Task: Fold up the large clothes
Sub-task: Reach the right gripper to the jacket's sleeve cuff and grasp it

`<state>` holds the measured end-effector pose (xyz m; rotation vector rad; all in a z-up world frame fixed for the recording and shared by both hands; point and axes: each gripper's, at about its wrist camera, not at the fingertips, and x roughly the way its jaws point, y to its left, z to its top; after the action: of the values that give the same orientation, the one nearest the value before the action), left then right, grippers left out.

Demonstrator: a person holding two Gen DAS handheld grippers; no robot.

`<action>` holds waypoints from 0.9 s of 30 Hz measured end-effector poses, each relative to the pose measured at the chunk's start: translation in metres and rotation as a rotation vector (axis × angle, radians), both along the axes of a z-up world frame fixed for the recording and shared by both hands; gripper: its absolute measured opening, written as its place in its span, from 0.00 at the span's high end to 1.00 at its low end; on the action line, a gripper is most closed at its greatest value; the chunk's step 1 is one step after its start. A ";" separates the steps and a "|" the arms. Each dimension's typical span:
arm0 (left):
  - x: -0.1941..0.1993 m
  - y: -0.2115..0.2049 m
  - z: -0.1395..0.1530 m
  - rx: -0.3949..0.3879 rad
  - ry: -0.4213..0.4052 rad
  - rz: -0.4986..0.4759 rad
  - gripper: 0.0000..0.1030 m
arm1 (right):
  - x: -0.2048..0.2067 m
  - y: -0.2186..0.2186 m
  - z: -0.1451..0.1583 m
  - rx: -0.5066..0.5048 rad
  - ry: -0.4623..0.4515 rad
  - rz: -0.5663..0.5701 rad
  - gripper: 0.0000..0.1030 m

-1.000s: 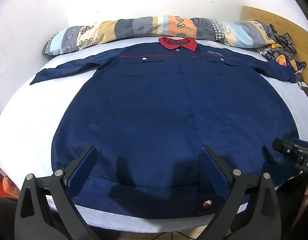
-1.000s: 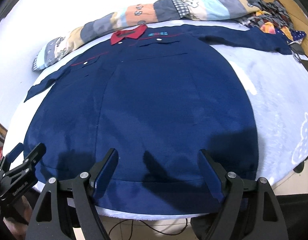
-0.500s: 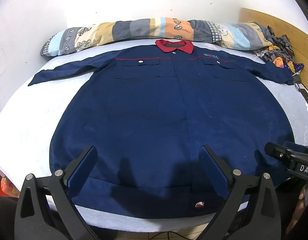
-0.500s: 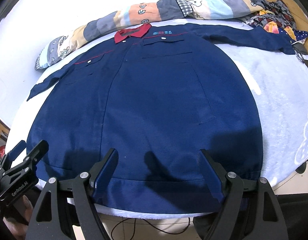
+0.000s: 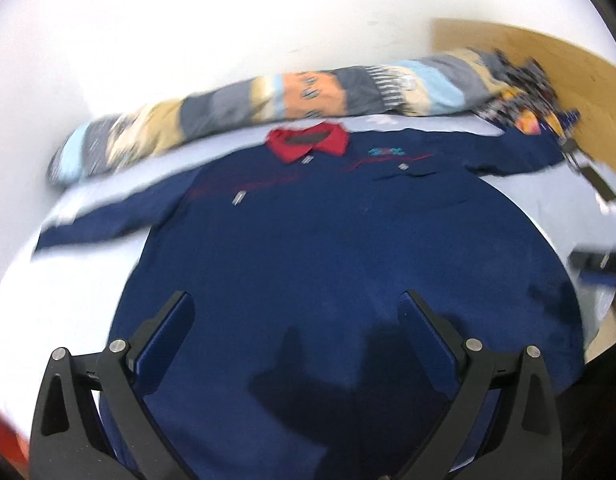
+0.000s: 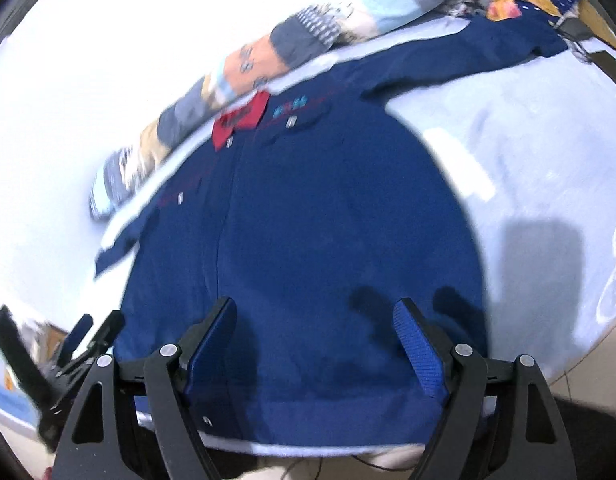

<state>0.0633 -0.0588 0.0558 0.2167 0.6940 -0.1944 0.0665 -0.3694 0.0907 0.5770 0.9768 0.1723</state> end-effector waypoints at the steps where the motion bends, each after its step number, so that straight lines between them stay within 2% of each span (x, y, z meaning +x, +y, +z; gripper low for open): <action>1: 0.011 -0.006 0.000 0.025 -0.030 -0.028 0.01 | 0.006 -0.013 0.003 0.014 -0.004 -0.024 0.20; 3: 0.030 -0.010 -0.003 0.027 -0.048 -0.044 0.01 | 0.018 -0.040 0.005 0.041 -0.007 -0.084 0.19; 7: 0.063 -0.002 -0.004 -0.099 -0.010 0.010 0.01 | 0.045 -0.103 0.005 0.090 -0.019 -0.247 0.19; 11: 0.079 -0.001 0.001 -0.043 -0.067 0.037 0.01 | 0.068 -0.182 -0.011 0.215 -0.027 -0.454 0.18; 13: 0.085 0.000 0.003 -0.017 -0.066 0.044 0.01 | 0.077 -0.221 -0.020 0.302 -0.046 -0.540 0.18; 15: 0.089 0.003 0.009 -0.066 -0.038 0.026 0.01 | 0.087 -0.253 -0.024 0.349 -0.072 -0.605 0.18; 17: 0.084 0.006 0.018 -0.124 -0.042 0.004 0.01 | 0.100 -0.281 -0.025 0.372 -0.104 -0.651 0.18; 21: 0.081 -0.001 0.018 -0.039 -0.096 -0.005 0.01 | 0.135 -0.333 -0.040 0.381 -0.100 -0.707 0.21; 23: 0.084 -0.005 0.014 -0.013 -0.090 -0.010 0.01 | 0.156 -0.347 -0.052 0.382 -0.077 -0.723 0.29; 25: 0.088 -0.006 0.009 -0.011 -0.068 -0.013 0.01 | 0.174 -0.359 -0.062 0.367 -0.058 -0.744 0.30; 27: 0.091 -0.005 0.004 -0.017 -0.047 -0.008 0.01 | 0.191 -0.364 -0.072 0.347 -0.051 -0.748 0.37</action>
<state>0.1546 -0.0640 0.0599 0.2073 0.6450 -0.2021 0.2571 -0.7330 0.0183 1.2115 0.6294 -0.3172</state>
